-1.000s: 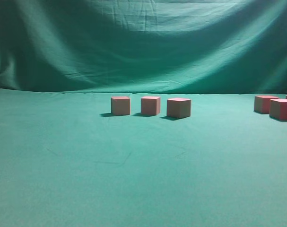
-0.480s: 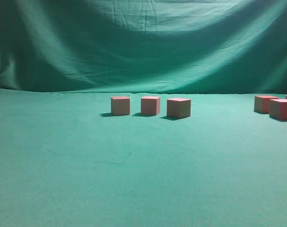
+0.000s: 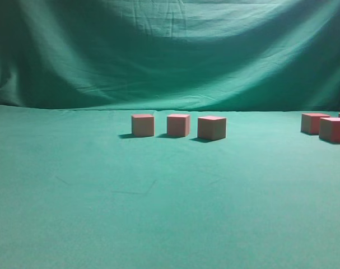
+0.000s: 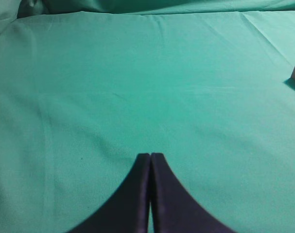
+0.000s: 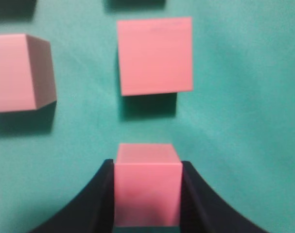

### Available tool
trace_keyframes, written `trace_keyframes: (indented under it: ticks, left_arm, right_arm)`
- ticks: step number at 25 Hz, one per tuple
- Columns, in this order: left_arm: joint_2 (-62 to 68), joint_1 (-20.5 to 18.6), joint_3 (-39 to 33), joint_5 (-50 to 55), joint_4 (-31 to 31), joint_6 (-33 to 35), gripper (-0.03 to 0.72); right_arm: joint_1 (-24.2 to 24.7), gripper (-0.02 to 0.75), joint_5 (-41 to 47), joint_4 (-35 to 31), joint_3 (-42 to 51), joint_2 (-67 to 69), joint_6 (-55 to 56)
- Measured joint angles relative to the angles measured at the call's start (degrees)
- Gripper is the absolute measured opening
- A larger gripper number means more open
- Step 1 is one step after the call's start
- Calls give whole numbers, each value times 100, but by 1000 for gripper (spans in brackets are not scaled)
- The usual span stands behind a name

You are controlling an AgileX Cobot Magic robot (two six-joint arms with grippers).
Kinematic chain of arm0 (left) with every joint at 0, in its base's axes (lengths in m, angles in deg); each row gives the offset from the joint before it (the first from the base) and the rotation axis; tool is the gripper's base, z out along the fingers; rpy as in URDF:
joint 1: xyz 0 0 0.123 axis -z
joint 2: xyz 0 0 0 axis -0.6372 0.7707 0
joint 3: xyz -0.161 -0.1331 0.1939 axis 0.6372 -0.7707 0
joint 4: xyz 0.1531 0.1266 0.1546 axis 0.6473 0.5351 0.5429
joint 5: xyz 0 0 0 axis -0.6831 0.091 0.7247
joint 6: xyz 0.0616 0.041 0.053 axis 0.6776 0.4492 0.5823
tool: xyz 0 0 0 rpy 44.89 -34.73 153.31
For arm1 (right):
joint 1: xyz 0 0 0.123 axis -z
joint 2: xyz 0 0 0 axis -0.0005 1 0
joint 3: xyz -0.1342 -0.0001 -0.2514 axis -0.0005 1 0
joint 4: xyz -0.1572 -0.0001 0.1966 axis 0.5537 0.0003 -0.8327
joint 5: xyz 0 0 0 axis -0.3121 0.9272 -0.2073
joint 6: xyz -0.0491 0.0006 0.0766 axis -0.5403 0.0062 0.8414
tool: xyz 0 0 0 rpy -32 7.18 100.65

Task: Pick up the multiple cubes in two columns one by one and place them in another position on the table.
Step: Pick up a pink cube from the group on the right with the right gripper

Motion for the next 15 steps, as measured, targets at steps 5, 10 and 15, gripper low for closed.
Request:
trace_keyframes:
  ticks: [5, 10, 15]
  left_arm:
    - [0, 0, 0, 0, 0, 0, 0]
    - [0, 0, 0, 0, 0, 0, 0]
    - [0, 0, 0, 0, 0, 0, 0]
  right_arm:
    - [0, 265, 52, 101, 0, 0, 138]
    - [0, 265, 278, 125, 0, -99, 205]
    - [0, 265, 818, 62, -189, -646, 205]
